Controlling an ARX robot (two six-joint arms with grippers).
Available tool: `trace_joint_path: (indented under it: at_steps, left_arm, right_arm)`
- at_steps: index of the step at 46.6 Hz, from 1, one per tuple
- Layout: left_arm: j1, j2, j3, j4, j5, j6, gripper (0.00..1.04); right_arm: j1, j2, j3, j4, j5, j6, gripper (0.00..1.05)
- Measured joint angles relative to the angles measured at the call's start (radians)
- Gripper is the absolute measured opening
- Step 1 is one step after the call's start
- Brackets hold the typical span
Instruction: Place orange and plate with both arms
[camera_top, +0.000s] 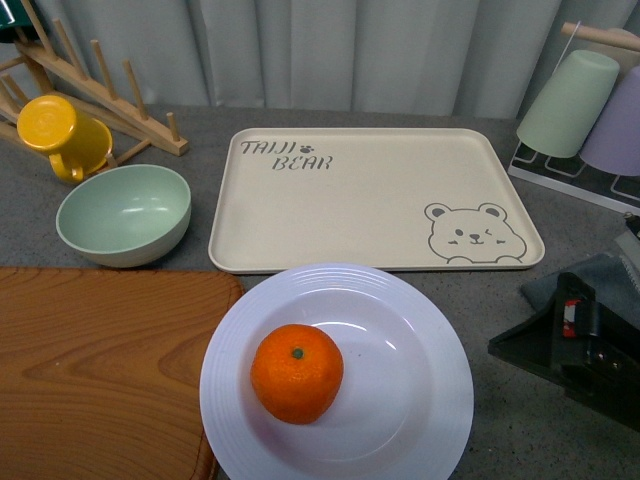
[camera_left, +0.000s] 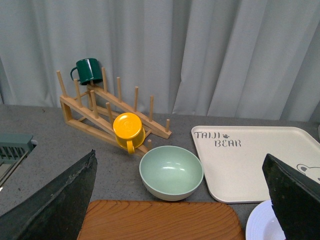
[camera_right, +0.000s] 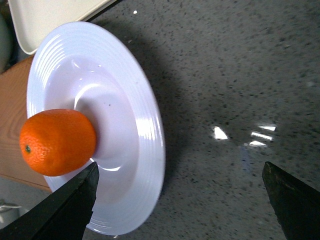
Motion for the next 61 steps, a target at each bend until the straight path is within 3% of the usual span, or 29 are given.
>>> trace_joint_path:
  at_steps: [14, 47, 50, 61]
  left_arm:
    - [0.0, 0.0, 0.0, 0.0, 0.0, 0.0, 0.98]
    - [0.0, 0.0, 0.0, 0.0, 0.0, 0.0, 0.98]
    - [0.0, 0.0, 0.0, 0.0, 0.0, 0.0, 0.98]
    - [0.0, 0.0, 0.0, 0.0, 0.0, 0.0, 0.98]
  right_arm:
    - [0.087, 0.185, 0.066, 0.123, -0.153, 0.154, 0.96]
    - [0.121, 0.396, 0.184, 0.244, -0.229, 0.259, 0.95]
    - [0.122, 0.418, 0.197, 0.254, -0.24, 0.264, 0.91]
    - [0.122, 0.449, 0.202, 0.256, -0.231, 0.264, 0.48]
